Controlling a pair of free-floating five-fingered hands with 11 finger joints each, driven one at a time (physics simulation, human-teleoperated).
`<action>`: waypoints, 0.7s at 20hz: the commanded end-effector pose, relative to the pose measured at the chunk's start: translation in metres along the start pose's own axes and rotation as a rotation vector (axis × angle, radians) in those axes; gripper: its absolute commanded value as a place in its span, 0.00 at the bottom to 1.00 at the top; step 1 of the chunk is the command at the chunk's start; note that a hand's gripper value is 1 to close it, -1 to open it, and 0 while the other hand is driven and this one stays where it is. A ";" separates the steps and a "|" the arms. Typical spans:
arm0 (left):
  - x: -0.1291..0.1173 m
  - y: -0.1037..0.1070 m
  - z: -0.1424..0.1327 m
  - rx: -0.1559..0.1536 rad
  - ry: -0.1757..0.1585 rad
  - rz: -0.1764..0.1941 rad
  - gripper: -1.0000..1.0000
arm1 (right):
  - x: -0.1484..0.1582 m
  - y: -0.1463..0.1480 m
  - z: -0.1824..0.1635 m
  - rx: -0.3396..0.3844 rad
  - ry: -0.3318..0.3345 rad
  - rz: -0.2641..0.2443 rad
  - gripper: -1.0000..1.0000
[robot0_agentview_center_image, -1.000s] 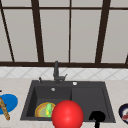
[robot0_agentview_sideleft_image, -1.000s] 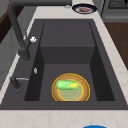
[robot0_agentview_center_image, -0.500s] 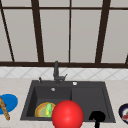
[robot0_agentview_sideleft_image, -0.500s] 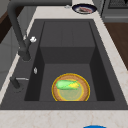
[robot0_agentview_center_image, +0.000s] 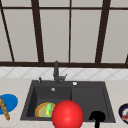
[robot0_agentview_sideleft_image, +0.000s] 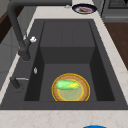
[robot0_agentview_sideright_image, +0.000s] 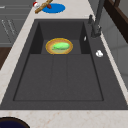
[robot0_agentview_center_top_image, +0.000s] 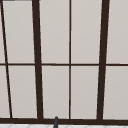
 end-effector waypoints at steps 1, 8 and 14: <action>0.000 0.001 0.002 0.004 0.112 0.057 0.00 | 0.000 0.000 0.000 0.000 0.000 0.000 0.50; 0.003 0.000 0.002 -0.029 0.192 0.077 0.00 | 0.000 0.000 0.000 0.000 0.000 0.000 0.50; 0.009 -0.007 0.003 -0.055 0.264 0.082 0.00 | 0.000 0.000 0.000 0.000 0.000 0.000 0.50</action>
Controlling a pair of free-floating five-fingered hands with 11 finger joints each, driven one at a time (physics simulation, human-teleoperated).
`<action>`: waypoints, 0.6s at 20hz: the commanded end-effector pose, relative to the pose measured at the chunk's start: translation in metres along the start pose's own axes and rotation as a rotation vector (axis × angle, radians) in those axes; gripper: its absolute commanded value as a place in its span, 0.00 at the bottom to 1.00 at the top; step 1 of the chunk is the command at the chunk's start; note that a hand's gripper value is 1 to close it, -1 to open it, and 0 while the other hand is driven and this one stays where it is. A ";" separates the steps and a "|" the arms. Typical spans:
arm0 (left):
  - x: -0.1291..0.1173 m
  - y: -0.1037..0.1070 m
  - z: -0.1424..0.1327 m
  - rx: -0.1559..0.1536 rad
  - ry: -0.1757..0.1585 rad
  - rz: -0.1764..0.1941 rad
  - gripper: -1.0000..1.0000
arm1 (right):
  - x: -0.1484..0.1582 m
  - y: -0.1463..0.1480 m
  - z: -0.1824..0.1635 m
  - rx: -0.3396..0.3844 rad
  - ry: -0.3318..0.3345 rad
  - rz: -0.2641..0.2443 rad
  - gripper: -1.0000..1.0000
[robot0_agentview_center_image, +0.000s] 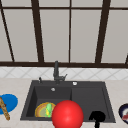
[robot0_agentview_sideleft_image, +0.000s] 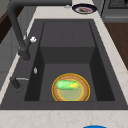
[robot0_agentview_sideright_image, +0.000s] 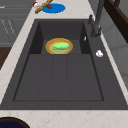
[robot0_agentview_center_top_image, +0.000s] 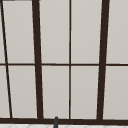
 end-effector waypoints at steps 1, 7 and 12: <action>0.004 -0.006 0.001 -0.033 0.110 0.046 0.00 | 0.000 0.000 0.000 0.000 0.000 0.000 0.50; 0.014 -0.009 0.003 0.003 0.165 0.039 0.00 | 0.000 0.000 0.000 0.000 0.000 0.000 0.50; 0.029 -0.007 0.004 0.009 0.170 0.040 0.00 | 0.000 0.000 0.000 0.000 0.000 0.000 0.50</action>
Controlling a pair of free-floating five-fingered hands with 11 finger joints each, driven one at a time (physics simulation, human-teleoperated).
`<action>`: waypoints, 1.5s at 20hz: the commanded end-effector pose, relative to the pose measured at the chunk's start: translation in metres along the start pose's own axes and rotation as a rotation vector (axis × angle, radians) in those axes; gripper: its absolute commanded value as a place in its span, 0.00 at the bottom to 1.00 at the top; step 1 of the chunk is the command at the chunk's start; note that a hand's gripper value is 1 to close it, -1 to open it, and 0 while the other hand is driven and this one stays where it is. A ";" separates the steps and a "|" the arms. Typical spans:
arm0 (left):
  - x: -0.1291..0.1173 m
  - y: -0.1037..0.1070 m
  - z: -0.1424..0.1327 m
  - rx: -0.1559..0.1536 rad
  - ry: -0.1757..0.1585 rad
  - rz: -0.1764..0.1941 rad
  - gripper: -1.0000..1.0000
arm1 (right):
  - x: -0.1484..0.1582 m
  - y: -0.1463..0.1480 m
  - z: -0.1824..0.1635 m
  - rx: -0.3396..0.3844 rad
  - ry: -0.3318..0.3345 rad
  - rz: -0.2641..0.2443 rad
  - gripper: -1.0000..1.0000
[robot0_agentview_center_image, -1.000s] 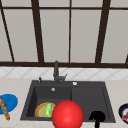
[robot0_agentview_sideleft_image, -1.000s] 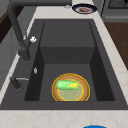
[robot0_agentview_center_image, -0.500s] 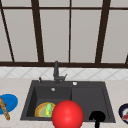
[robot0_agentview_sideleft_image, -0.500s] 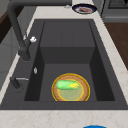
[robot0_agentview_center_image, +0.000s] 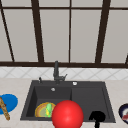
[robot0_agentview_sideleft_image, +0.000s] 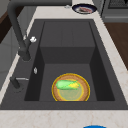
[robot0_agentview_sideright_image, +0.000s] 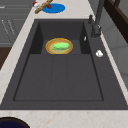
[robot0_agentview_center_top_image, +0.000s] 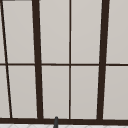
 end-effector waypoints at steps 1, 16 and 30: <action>0.012 0.000 0.002 0.019 0.075 0.034 0.00 | 0.000 0.000 0.000 0.000 0.000 0.000 0.50; 0.080 -0.065 -0.012 -0.053 0.089 0.041 0.00 | 0.000 0.000 0.000 0.000 0.000 0.000 0.50; 0.033 -0.147 -0.037 0.010 0.123 0.028 0.00 | 0.000 0.000 0.000 0.000 0.000 0.000 0.50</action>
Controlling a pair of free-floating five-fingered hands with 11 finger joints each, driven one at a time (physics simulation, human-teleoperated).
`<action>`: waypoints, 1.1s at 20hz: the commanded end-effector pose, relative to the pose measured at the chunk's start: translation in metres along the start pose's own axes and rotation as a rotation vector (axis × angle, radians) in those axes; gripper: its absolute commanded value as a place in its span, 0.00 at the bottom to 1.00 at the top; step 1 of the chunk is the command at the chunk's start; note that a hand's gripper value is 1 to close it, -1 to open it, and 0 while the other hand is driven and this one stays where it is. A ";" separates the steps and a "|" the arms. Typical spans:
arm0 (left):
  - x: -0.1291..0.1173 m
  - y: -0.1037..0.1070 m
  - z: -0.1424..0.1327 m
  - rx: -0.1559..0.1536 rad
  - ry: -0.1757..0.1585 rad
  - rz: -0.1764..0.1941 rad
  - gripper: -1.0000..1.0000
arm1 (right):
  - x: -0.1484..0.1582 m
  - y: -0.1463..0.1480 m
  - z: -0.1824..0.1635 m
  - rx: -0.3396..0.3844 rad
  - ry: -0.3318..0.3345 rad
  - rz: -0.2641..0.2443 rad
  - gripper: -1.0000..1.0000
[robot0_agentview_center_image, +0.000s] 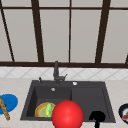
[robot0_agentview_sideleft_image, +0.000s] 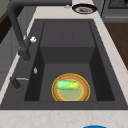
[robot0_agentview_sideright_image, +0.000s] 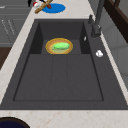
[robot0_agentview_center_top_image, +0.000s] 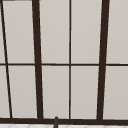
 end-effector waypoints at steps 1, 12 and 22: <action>-0.015 -0.011 -0.001 0.031 0.035 0.022 0.00 | 0.000 0.000 0.000 0.000 0.000 0.000 0.50; -0.019 -0.042 0.012 0.005 -0.005 0.009 0.00 | 0.000 0.000 0.000 0.000 0.000 0.000 0.50; -0.018 -0.040 0.012 0.000 0.003 0.008 1.00 | 0.000 0.000 0.000 0.000 0.000 0.000 0.50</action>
